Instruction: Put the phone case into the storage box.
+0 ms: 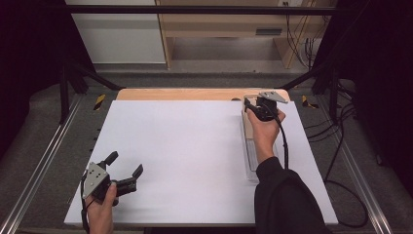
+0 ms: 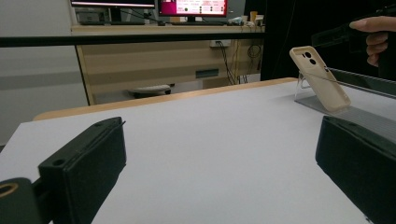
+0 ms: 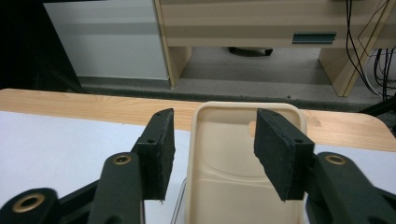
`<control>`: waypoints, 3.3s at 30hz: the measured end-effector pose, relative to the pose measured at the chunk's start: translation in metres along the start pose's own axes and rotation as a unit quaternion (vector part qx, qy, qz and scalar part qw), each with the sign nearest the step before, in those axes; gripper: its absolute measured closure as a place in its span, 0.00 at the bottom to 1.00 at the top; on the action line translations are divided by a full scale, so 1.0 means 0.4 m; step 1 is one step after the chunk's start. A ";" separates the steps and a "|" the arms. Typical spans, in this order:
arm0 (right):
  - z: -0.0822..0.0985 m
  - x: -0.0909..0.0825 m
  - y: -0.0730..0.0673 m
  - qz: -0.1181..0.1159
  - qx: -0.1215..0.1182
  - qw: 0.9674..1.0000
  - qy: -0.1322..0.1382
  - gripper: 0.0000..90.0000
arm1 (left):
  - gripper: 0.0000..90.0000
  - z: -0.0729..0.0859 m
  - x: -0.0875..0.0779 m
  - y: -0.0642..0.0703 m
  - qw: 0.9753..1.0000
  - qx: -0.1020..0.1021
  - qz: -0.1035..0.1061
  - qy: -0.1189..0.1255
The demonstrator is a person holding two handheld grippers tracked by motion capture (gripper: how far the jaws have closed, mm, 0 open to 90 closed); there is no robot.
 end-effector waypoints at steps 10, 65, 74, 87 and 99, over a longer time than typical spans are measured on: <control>-0.007 -0.004 0.009 0.005 -0.004 1.000 -0.015 0.37 | 0.02 0.002 0.001 -0.001 1.000 -0.003 -0.004 -0.002; -0.047 -0.075 0.056 -0.038 -0.008 0.999 -0.011 0.06 | 0.02 0.011 -0.026 -0.036 1.000 -0.005 -0.012 -0.005; -0.055 -0.097 0.076 -0.041 -0.001 0.999 0.000 0.07 | 0.02 0.013 -0.028 -0.039 1.000 -0.007 -0.015 -0.006; -0.064 -0.121 0.077 -0.057 -0.019 0.998 0.028 0.06 | 0.02 0.013 -0.030 -0.041 1.000 -0.009 -0.014 -0.005; -0.073 -0.154 0.082 -0.073 -0.029 0.996 0.051 0.06 | 0.02 0.013 -0.030 -0.041 1.000 -0.008 -0.012 -0.004</control>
Point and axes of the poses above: each handheld gripper's, and its own axes: x roughly forward along the jaws, z roughly out of its underside, y roughly to its right, the point moved 1 cm from there along x, roughly forward along the jaws, and after that the axes turned 2 degrees about z, right-handed, at the moved point
